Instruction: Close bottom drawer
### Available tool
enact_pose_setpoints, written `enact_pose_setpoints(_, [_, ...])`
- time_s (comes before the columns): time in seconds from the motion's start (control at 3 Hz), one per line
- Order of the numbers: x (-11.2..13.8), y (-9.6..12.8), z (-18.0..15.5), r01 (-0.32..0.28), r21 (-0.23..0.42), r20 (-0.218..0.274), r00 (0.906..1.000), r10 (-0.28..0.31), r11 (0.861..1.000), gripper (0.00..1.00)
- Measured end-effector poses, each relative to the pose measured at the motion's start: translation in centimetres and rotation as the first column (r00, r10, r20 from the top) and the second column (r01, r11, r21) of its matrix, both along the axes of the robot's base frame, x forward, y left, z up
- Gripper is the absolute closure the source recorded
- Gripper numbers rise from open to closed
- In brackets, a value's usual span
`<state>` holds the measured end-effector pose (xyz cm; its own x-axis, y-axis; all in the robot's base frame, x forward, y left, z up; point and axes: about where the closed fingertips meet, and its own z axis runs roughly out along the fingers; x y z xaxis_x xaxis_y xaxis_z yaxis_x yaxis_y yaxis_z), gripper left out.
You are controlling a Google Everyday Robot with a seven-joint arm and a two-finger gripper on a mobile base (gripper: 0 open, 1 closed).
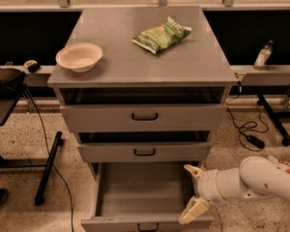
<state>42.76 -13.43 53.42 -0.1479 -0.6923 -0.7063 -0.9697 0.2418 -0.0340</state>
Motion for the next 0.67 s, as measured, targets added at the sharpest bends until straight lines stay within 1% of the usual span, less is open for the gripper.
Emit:
enact_pose_setpoints(0.33, [0.3,0.0,-2.1,-0.014,0.003,-0.034,0.9993,0.014,1.0,0.0])
enact_pose_setpoints(0.67, [1.5,-2.4,-6.3,-0.036,0.006,0.001,0.9994,0.036,0.999,0.0])
